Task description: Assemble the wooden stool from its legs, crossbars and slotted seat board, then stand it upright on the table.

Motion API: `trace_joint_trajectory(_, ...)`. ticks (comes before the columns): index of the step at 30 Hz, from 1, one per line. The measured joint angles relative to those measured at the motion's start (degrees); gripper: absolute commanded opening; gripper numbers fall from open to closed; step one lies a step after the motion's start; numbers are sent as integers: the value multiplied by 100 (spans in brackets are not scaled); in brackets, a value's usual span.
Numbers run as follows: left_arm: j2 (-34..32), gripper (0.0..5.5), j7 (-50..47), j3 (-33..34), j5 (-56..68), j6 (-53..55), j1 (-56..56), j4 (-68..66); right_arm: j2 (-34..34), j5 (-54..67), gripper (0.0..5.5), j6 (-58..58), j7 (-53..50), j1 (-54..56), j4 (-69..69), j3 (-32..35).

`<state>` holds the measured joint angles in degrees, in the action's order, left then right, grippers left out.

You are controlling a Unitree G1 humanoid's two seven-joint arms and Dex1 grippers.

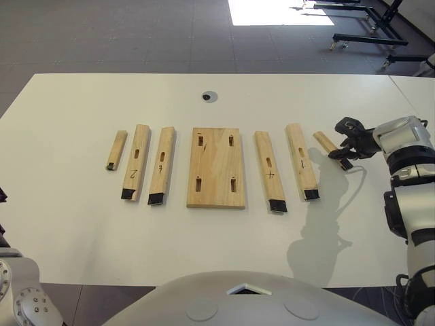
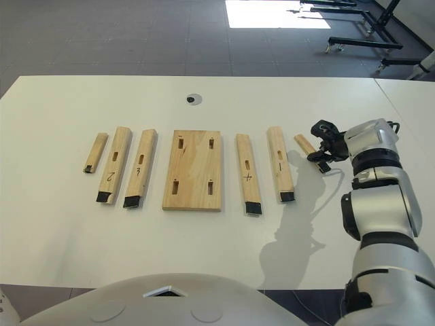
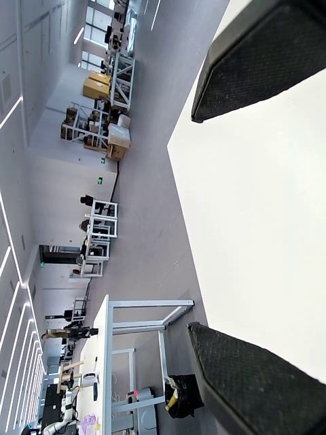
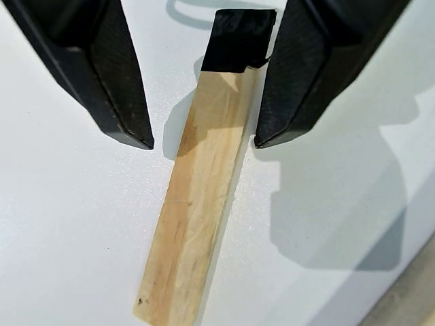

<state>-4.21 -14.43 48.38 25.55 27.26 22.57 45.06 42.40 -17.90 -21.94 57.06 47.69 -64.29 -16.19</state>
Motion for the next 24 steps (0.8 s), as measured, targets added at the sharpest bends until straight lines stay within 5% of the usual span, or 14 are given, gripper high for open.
trace_joint_trajectory(5, -59, 540, -2, -44, -53, 1, -49, -15, -38, 0, 131, -15, -29, -106, 185, -3)
trace_joint_trajectory(24, -284, 540, 28, -136, -99, 74, -287, -97, -513, 421, 130, -556, -170, 125, 216, 422)
